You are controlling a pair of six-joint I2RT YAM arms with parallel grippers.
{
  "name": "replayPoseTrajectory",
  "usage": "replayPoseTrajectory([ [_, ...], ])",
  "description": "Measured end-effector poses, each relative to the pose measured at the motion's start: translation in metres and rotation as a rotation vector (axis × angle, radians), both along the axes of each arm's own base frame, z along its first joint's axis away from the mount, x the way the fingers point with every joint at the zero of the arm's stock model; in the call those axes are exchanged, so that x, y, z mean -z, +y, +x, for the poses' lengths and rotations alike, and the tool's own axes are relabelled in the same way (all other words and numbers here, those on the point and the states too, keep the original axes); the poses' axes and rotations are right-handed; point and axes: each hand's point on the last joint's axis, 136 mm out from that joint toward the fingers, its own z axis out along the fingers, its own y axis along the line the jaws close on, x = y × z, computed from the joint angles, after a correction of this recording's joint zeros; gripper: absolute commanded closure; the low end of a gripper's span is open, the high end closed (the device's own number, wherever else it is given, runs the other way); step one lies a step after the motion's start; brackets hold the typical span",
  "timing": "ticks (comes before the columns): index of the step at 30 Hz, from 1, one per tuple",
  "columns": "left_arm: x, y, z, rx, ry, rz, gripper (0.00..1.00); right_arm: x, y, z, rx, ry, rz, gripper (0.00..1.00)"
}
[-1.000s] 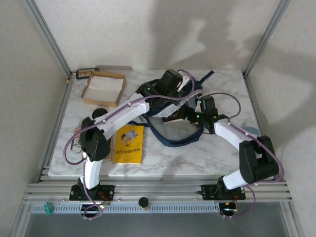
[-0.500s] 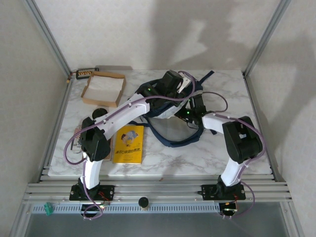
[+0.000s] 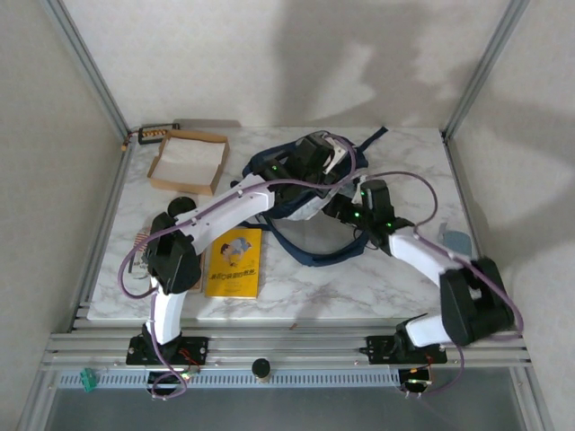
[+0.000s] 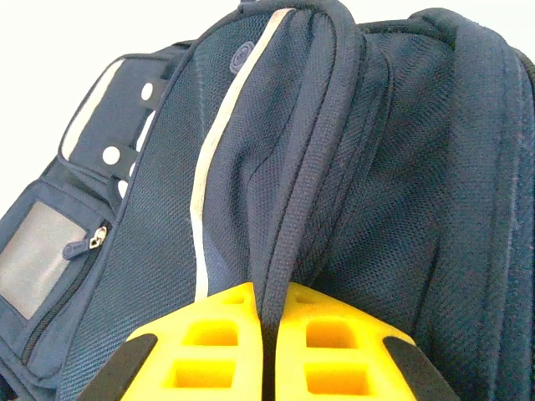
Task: Pack the student bag
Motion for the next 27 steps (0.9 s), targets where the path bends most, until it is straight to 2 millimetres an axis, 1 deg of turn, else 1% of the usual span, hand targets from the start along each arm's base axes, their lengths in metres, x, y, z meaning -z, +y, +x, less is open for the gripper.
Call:
replayPoseTrajectory([
  [3, 0.014, -0.002, -0.003, -0.004, 0.025, -0.015, 0.99, -0.032, -0.022, -0.02, 0.042, -0.072, -0.019, 0.14],
  [4, 0.019, -0.003, -0.005, -0.005, 0.038, -0.024, 0.9, -0.042, -0.029, -0.024, 0.054, -0.097, -0.024, 0.1],
  [5, 0.024, -0.004, -0.006, -0.006, 0.049, -0.033, 0.85, -0.052, -0.035, -0.028, 0.069, -0.122, -0.028, 0.07],
  [7, 0.037, -0.005, -0.012, -0.008, 0.088, -0.055, 0.75, -0.066, -0.043, -0.035, 0.082, -0.149, -0.037, 0.01],
  [9, 0.05, -0.004, -0.021, -0.012, 0.132, -0.078, 0.58, -0.076, -0.046, -0.04, 0.073, -0.159, -0.054, 0.01],
  [11, 0.06, 0.002, -0.031, -0.03, 0.168, -0.097, 0.46, -0.082, -0.043, -0.043, 0.05, -0.156, -0.059, 0.01],
  [12, 0.063, 0.008, -0.038, -0.039, 0.183, -0.109, 0.41, -0.085, -0.041, -0.044, 0.032, -0.156, -0.058, 0.01],
  [14, 0.059, 0.019, -0.049, -0.06, 0.193, -0.147, 0.37, -0.092, -0.036, -0.047, -0.005, -0.158, -0.048, 0.01],
  [16, 0.044, 0.034, -0.061, -0.086, 0.187, -0.205, 0.33, -0.099, -0.03, -0.049, -0.037, -0.159, -0.03, 0.01],
  [19, 0.01, 0.061, -0.082, -0.132, 0.148, -0.329, 0.25, -0.104, -0.018, -0.052, -0.088, -0.158, -0.004, 0.01],
  [21, -0.012, 0.088, -0.097, -0.186, 0.113, -0.426, 0.18, -0.102, -0.007, -0.057, -0.128, -0.143, 0.004, 0.01],
  [22, -0.018, 0.101, -0.104, -0.211, 0.101, -0.461, 0.16, -0.1, -0.001, -0.059, -0.146, -0.132, 0.008, 0.01],
  [23, -0.022, 0.119, -0.11, -0.252, 0.09, -0.503, 0.14, -0.097, 0.006, -0.063, -0.167, -0.117, 0.011, 0.01],
  [25, -0.021, 0.149, -0.115, -0.335, 0.084, -0.556, 0.11, -0.089, 0.022, -0.071, -0.21, -0.083, 0.016, 0.01],
  [27, -0.006, 0.181, -0.118, -0.439, 0.095, -0.587, 0.09, -0.08, 0.04, -0.08, -0.254, -0.048, 0.017, 0.01],
])
